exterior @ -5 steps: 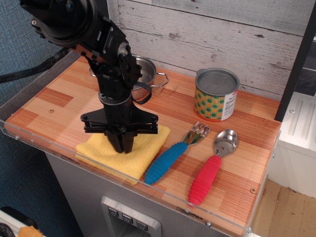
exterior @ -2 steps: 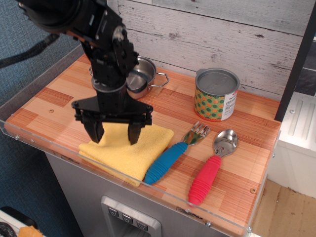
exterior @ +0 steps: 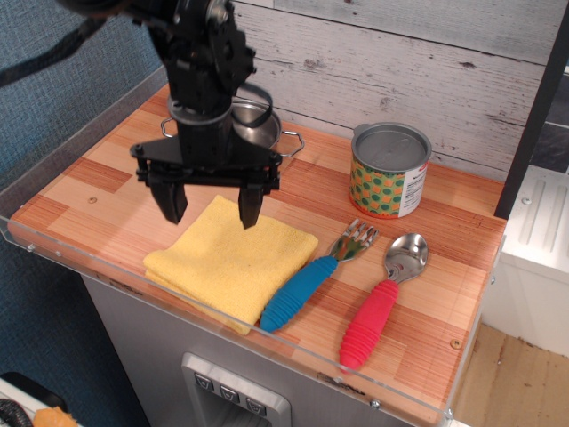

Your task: Moving the yellow cloth on the table from left corner to middle

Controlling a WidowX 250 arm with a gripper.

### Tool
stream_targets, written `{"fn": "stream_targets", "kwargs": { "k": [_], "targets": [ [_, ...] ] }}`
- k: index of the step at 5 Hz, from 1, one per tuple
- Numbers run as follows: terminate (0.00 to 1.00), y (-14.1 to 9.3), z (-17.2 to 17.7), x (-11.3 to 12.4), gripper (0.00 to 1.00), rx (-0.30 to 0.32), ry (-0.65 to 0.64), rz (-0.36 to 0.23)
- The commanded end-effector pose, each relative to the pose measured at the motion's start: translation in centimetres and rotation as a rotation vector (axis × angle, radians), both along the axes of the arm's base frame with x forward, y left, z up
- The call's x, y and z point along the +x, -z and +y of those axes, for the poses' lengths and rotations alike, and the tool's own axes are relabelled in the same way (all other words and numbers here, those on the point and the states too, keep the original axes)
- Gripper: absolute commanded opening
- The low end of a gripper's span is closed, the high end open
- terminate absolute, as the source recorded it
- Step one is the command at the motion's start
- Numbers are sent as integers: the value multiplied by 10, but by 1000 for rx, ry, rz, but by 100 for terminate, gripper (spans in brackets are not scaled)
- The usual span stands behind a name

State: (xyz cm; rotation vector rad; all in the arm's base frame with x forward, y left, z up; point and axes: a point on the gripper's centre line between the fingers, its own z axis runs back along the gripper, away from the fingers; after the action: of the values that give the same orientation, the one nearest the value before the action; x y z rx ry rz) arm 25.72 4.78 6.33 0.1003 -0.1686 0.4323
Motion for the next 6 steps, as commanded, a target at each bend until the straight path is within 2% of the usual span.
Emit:
{"fn": "stream_targets", "kwargs": {
  "k": [1, 3, 4, 6],
  "targets": [
    [0, -28, 1, 7, 100, -5, -7, -69],
    [0, -38, -38, 15, 100, -42, 104, -99],
    [0, -44, -62, 11, 100, -52, 170, -110],
    [0, -53, -105, -8, 100, -71, 314, -83]
  ]
}}
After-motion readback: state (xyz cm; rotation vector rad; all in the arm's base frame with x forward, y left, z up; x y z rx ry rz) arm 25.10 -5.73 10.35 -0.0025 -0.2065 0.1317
